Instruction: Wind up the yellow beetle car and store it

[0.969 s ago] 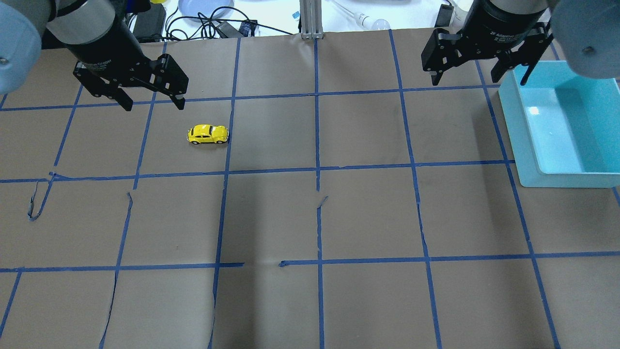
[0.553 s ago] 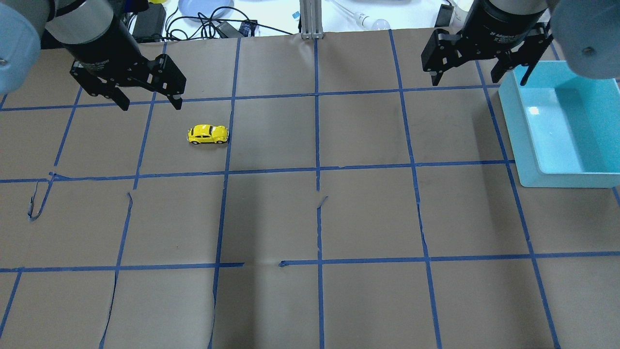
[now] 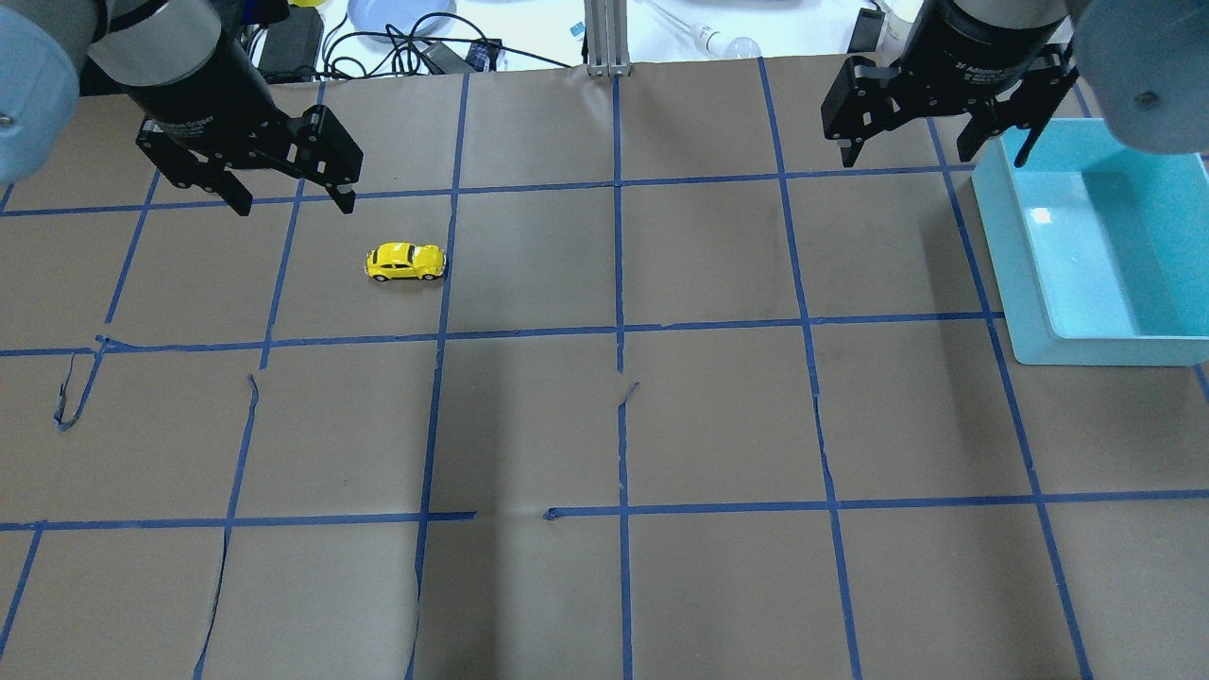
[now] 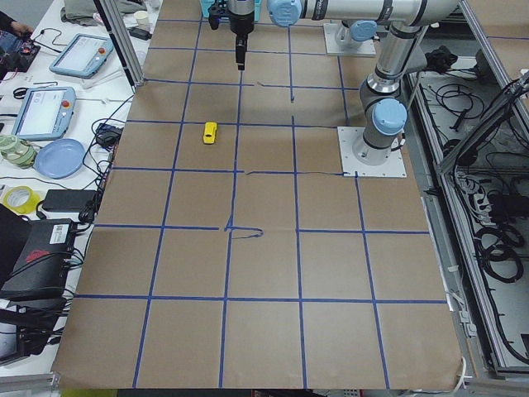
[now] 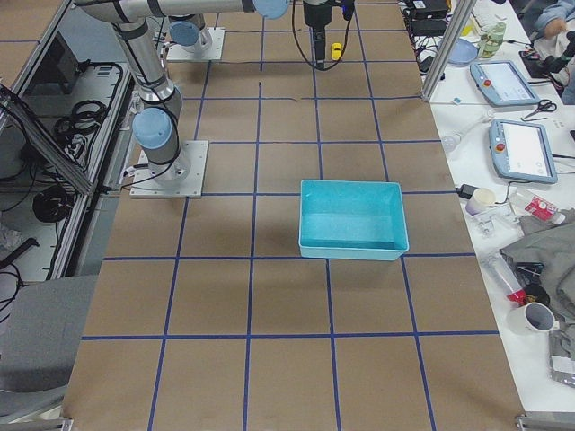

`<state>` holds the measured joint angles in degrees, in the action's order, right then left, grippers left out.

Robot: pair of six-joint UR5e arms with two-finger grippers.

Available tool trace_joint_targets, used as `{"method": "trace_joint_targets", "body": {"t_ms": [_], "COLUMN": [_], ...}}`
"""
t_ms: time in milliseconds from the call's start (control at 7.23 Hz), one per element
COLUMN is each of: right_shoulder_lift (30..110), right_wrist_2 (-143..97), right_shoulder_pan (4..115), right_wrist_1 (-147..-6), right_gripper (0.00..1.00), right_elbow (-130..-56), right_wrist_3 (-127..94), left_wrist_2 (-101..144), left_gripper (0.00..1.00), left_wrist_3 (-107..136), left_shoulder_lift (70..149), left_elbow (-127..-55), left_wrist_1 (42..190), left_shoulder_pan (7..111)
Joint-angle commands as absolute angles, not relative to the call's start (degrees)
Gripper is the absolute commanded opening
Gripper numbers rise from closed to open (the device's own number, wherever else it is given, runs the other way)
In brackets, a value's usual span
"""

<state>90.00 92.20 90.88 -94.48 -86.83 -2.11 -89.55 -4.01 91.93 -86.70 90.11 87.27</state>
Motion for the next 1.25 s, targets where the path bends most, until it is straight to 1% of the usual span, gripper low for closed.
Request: {"method": "trace_joint_targets", "body": {"t_ms": [0,415,692,830,969,1107], "right_shoulder_lift": [90.00,90.00,90.00,90.00,90.00,90.00], "right_wrist_2": [92.20,92.20,92.20,92.11,92.20,92.20], "right_shoulder_pan": [90.88,90.88,90.88,90.88,90.88,90.88], "right_wrist_1": [-94.48,-94.48,-94.48,-94.48,-94.48,-94.48], "right_gripper": [1.00,1.00,1.00,1.00,1.00,1.00], "right_elbow": [-86.84,-86.84,-86.84,-86.75,-86.75,-86.75], "right_wrist_3": [-2.11,-2.11,-2.11,-2.11,-2.11,-2.11], "left_wrist_2": [-89.56,-89.47,-89.47,-89.65,-89.39,-89.47], "left_gripper": [1.00,1.00,1.00,1.00,1.00,1.00], "left_wrist_3": [-3.96,-4.48,-3.52,-1.78,6.51,15.55], "left_shoulder_lift": [91.93,92.98,94.56,96.66,98.25,100.00], "left_elbow": [-86.75,-86.57,-87.44,-89.71,-92.52,-94.64], "left_wrist_1": [90.09,89.91,85.44,79.43,71.19,66.14], "left_shoulder_pan": [87.28,87.01,83.78,81.15,79.82,79.80]}}
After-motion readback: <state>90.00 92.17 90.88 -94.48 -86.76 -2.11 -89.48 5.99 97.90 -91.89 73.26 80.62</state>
